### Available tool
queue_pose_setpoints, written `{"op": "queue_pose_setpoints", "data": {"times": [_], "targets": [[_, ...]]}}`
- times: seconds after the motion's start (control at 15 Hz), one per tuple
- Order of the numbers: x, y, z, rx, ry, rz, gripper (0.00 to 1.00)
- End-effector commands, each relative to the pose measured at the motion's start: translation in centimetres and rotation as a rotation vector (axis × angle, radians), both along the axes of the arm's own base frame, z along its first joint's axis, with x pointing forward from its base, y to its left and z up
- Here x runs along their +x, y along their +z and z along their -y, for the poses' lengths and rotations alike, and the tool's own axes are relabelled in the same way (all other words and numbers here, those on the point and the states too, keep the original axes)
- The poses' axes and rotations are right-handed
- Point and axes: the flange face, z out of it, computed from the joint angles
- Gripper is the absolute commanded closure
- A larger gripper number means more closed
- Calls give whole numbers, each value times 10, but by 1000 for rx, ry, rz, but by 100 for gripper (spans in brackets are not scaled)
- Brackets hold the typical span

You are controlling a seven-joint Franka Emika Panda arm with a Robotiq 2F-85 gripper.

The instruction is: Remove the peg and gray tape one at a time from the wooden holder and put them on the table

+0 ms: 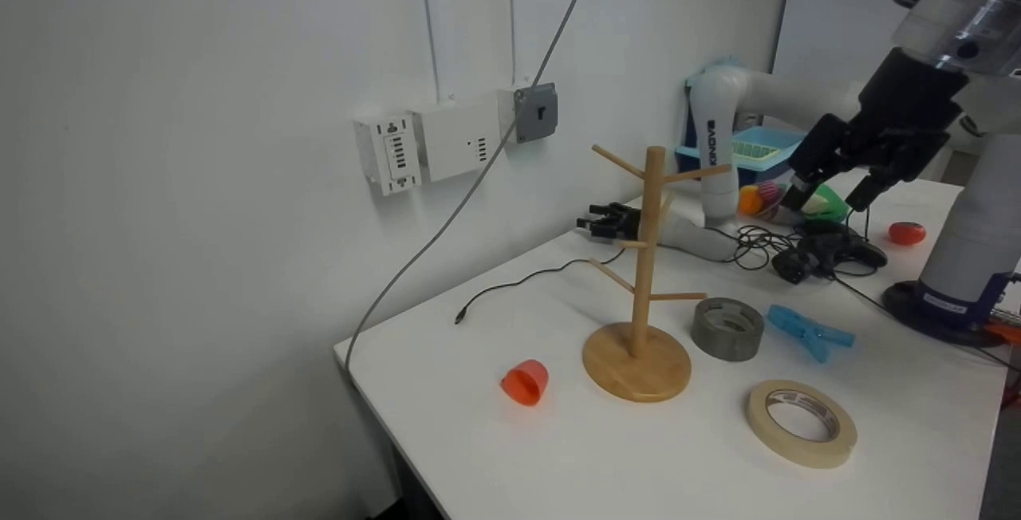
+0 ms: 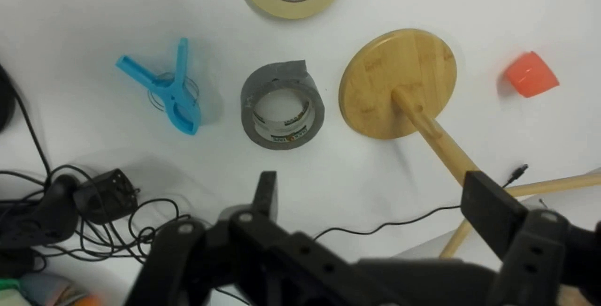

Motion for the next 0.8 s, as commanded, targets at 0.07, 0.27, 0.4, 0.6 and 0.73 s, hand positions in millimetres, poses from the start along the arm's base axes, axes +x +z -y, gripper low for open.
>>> {"op": "queue_pose_setpoints", "data": {"times": [0.07,0.27,0.4,0.6,0.73], "targets": [[-30,17,-22,-37,72,98,0],[-21,14,-23,-20,52,71,0],[-27,14,-26,-21,58,72,0],[-29,14,-27,-21,60,71,0],[-29,13,-27,-21,60,70,0]]}}
